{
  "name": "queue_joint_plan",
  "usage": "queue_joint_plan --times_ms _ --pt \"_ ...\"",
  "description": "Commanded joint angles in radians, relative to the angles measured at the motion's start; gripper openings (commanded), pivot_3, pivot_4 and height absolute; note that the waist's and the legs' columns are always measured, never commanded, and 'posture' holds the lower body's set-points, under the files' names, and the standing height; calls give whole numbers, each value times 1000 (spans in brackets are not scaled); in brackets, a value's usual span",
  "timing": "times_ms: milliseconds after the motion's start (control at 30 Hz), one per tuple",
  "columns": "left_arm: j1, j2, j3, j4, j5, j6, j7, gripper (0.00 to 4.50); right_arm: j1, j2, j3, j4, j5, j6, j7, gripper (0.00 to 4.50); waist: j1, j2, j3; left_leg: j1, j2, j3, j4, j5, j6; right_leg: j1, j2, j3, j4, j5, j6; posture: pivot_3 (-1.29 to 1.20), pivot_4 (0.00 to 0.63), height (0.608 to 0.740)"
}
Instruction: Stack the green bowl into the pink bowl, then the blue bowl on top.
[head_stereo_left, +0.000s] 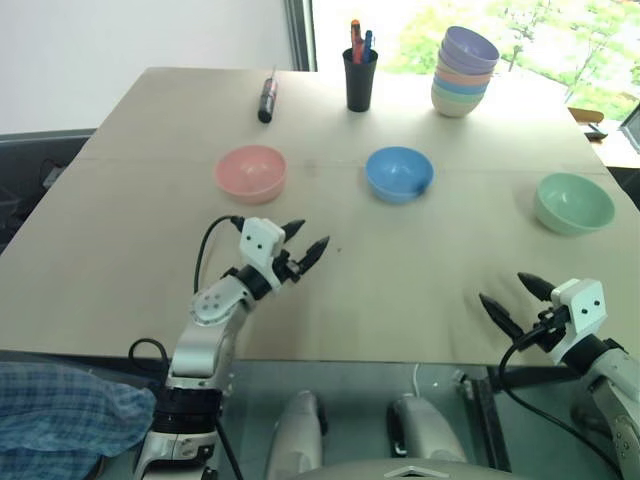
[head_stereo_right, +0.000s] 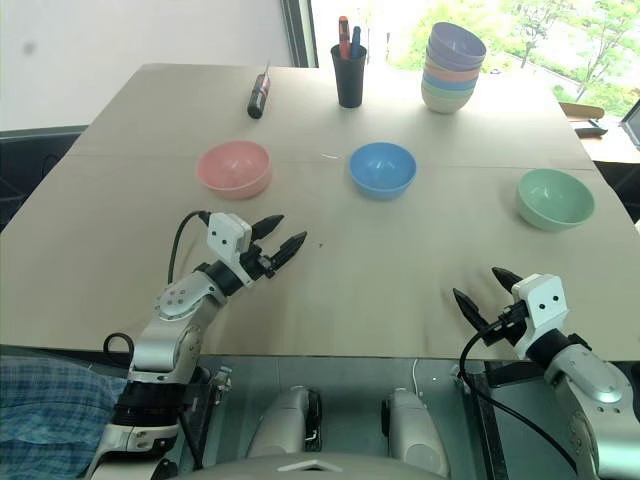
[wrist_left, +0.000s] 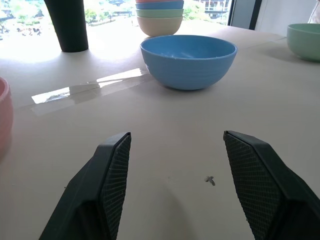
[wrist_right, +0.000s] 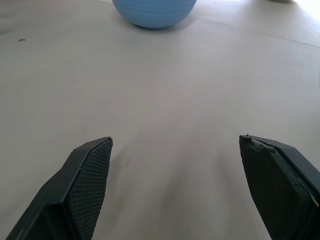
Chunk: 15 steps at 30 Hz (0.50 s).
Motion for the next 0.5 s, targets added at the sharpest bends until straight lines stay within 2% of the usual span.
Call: queue_joint_plan --times_ms 33,500 --pt "-3 2 -12 -58 -6 -4 0 3114 9 -28 -49 -23 20 -35 23 4261 0 0 0 0 0 0 0 0 0 0 0 0 0 0 0 0 150 740" --pt "-20 4 -29 -66 -17 1 -7 3114 6 -63 -77 27 8 -99 61 4261 2 0 0 0 0 0 0 0 0 0 0 0 0 0 0 0 150 740"
